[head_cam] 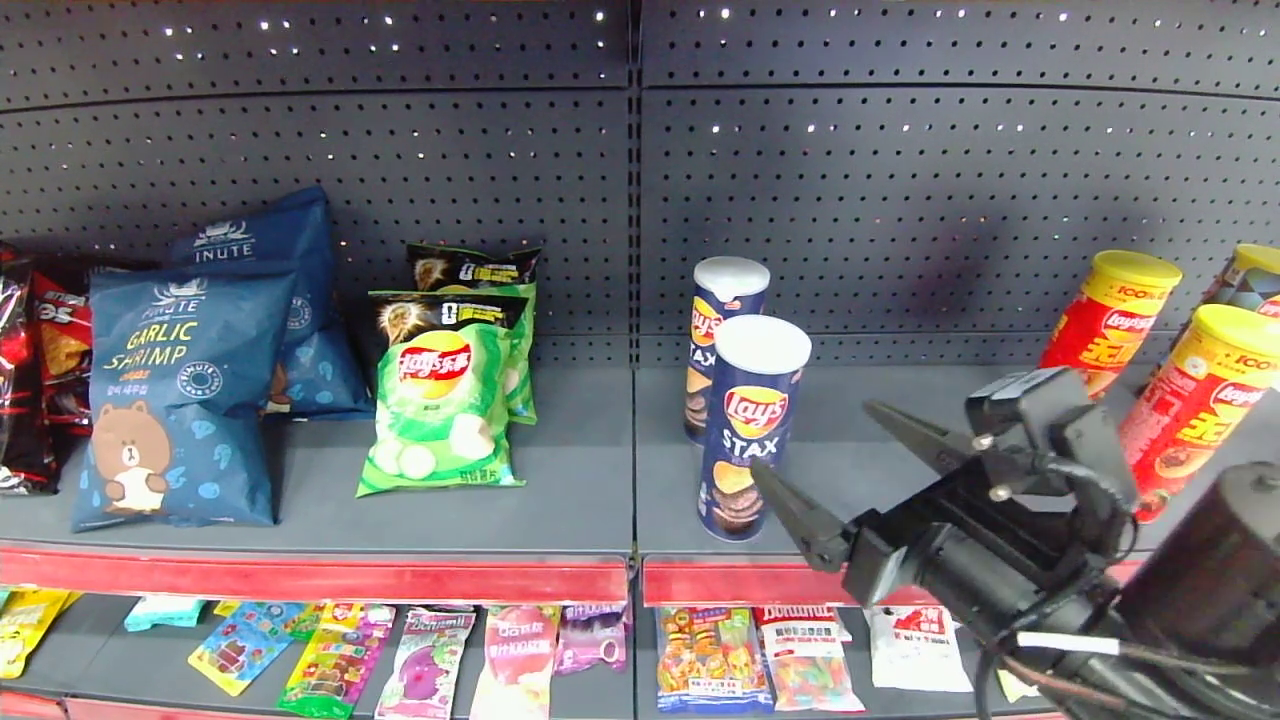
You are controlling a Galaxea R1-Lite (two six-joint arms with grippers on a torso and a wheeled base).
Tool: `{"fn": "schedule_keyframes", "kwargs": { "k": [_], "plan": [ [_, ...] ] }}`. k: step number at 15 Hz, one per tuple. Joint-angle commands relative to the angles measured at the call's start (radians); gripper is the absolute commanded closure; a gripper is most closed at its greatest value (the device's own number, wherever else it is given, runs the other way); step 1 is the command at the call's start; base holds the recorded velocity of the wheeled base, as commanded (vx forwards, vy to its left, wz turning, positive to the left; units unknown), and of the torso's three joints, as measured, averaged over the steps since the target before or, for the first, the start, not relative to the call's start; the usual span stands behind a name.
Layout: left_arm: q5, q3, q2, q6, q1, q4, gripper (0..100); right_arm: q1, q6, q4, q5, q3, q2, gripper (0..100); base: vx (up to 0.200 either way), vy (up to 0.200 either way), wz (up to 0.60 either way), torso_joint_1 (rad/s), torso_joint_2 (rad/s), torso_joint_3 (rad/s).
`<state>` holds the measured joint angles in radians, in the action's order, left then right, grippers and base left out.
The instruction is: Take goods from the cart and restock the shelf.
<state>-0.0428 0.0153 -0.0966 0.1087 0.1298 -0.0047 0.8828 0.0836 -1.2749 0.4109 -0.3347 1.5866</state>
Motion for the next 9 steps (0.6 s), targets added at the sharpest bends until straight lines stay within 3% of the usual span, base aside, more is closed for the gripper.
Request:
{"fn": "schedule_keyframes", "kwargs": {
  "k": [1,4,5,6,9],
  "plan": [
    [0.0,0.0,0.0,0.002,-0.001,0.0,0,-0.153,0.053,0.051,-0.006,0.016,-0.148,0,0.0,0.0,0.0,0.0,0.0,0.0],
    [0.0,0.0,-0.002,0.008,-0.002,0.002,0,-0.449,0.059,0.149,-0.001,-0.038,-0.206,0,0.0,0.0,0.0,0.0,0.0,0.0],
    [0.0,0.0,-0.002,0.008,-0.002,0.002,0,-0.485,0.058,0.186,-0.006,-0.044,-0.224,0,0.0,0.0,0.0,0.0,0.0,0.0],
    [0.0,0.0,-0.002,0.008,-0.002,0.002,0,-0.576,0.048,0.368,-0.035,-0.064,-0.316,0,0.0,0.0,0.0,0.0,0.0,0.0],
    [0.0,0.0,-0.02,0.008,-0.002,0.002,0,-0.651,0.033,0.743,-0.109,-0.095,-0.519,0,0.0,0.0,0.0,0.0,0.0,0.0]
  ]
}}
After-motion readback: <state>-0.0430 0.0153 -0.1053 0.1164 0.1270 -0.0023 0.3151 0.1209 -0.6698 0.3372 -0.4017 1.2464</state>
